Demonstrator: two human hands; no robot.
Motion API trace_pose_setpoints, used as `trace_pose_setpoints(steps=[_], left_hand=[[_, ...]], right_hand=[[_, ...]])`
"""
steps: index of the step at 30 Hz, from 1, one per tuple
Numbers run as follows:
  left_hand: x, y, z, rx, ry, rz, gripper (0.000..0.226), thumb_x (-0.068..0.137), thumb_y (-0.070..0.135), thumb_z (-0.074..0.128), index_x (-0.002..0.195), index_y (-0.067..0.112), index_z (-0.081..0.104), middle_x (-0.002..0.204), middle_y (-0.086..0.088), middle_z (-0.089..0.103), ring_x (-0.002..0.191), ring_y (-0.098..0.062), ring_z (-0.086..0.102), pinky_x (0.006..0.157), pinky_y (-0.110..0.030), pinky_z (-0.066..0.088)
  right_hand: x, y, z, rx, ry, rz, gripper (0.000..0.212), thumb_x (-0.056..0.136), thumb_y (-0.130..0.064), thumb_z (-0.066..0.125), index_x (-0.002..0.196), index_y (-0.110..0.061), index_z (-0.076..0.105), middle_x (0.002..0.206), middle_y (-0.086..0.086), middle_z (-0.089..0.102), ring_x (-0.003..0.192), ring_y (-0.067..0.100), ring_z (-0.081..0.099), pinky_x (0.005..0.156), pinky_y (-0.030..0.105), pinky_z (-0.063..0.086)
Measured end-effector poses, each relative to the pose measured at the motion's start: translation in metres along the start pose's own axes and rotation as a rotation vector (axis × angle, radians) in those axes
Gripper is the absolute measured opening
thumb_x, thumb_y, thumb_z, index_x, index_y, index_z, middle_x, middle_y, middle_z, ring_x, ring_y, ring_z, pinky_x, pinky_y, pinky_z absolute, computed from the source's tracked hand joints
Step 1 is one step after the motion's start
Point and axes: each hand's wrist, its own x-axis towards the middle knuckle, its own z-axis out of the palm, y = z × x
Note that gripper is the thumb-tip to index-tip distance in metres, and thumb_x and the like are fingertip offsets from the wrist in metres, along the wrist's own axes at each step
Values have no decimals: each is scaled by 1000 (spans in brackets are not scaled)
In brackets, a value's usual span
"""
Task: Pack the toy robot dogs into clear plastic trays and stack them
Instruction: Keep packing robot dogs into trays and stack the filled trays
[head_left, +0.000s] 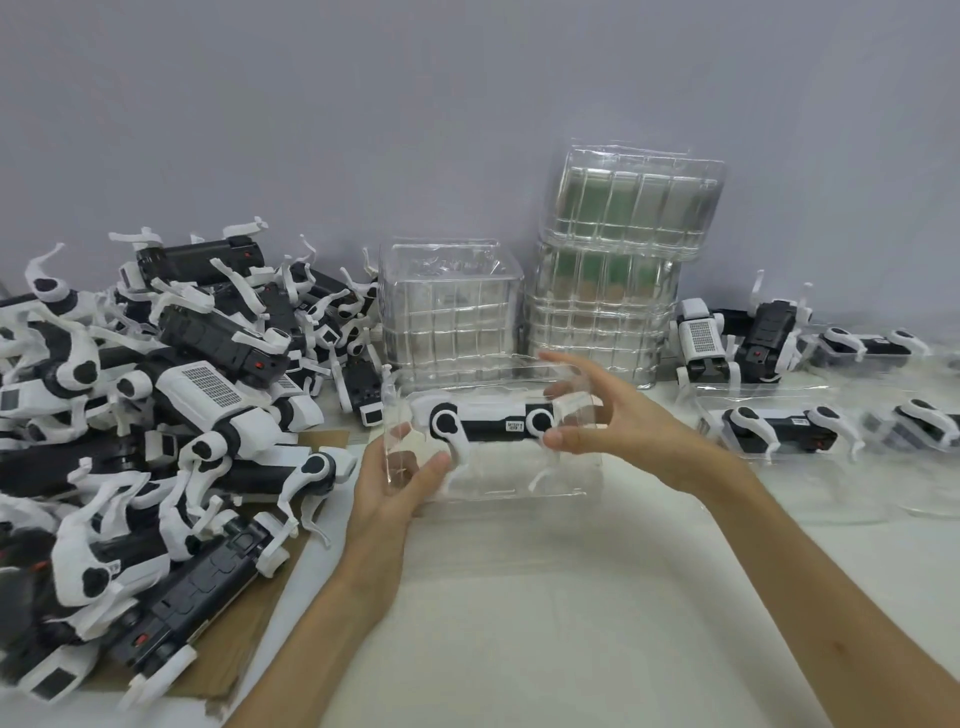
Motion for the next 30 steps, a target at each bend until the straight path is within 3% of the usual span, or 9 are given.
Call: trace_pose_setpoints(steps=[3, 5, 11, 16, 19, 23, 26, 28, 30], left_hand=[[-1, -1, 3, 131, 11, 42, 80, 46, 54, 86, 119, 42, 57, 99, 4, 51, 82, 6, 59, 84, -24, 45], [0, -1, 4, 158, 31, 31, 84, 42, 54, 86, 119, 43, 56, 106, 4, 54, 81, 13, 59, 85, -25, 47], [4, 5, 0, 134, 122, 35, 80, 50, 36, 87, 124, 34, 54, 107, 0, 53, 96, -19, 59, 81, -29, 53], [3, 5, 2, 149, 143, 26, 97, 49, 33, 96, 134, 26, 48, 112, -2, 53, 97, -30, 61, 80, -32, 55], [2, 7, 4, 173, 165, 19, 108, 50, 31, 96, 143, 26, 40, 116, -3, 52, 104, -32, 62, 86, -38, 56], [-1, 7, 5, 180, 121, 61, 85, 63, 40, 82, 140, 35, 44, 119, 1, 57, 103, -19, 65, 89, -35, 54], [-5, 7, 5, 157, 62, 74, 48, 76, 52, 74, 121, 44, 59, 112, 20, 67, 103, 1, 64, 89, -26, 47], [-4, 7, 3, 147, 69, 87, 43, 80, 52, 65, 118, 34, 65, 111, 24, 68, 113, -2, 61, 98, -30, 45], [-2, 6, 1, 129, 96, 75, 43, 79, 48, 63, 119, 32, 65, 119, 20, 66, 119, -6, 58, 104, -31, 43]], right_hand=[[3, 2, 4, -21, 116, -28, 82, 59, -48, 87, 132, -57, 49, 127, -2, 54, 84, 8, 56, 90, 30, 52], [5, 4, 6, -30, 156, -37, 84, 56, -53, 88, 131, -57, 50, 128, -3, 54, 85, 11, 53, 85, 28, 49], [10, 4, 20, -10, 197, -68, 78, 58, -53, 86, 124, -66, 47, 125, -11, 57, 89, 13, 55, 83, 27, 49], [9, 0, 21, 10, 143, -27, 68, 60, -60, 79, 116, -74, 44, 122, -15, 58, 78, -3, 57, 80, 23, 47], [8, 0, 23, 43, 137, 1, 60, 65, -60, 77, 115, -70, 46, 120, -11, 59, 73, 1, 50, 82, 22, 46], [9, -2, 23, 89, 199, 68, 56, 64, -52, 78, 115, -58, 57, 109, -9, 62, 74, 5, 52, 69, 19, 38], [10, -4, 18, 130, 149, 169, 45, 67, -44, 80, 109, -48, 66, 88, -14, 63, 67, 6, 51, 64, 23, 37], [9, -4, 13, 106, 106, 267, 42, 74, -44, 80, 113, -43, 65, 96, -14, 68, 72, 11, 56, 65, 27, 40], [8, -3, 10, 49, 119, 349, 50, 80, -45, 76, 126, -39, 58, 116, -10, 67, 88, 14, 63, 76, 33, 48]])
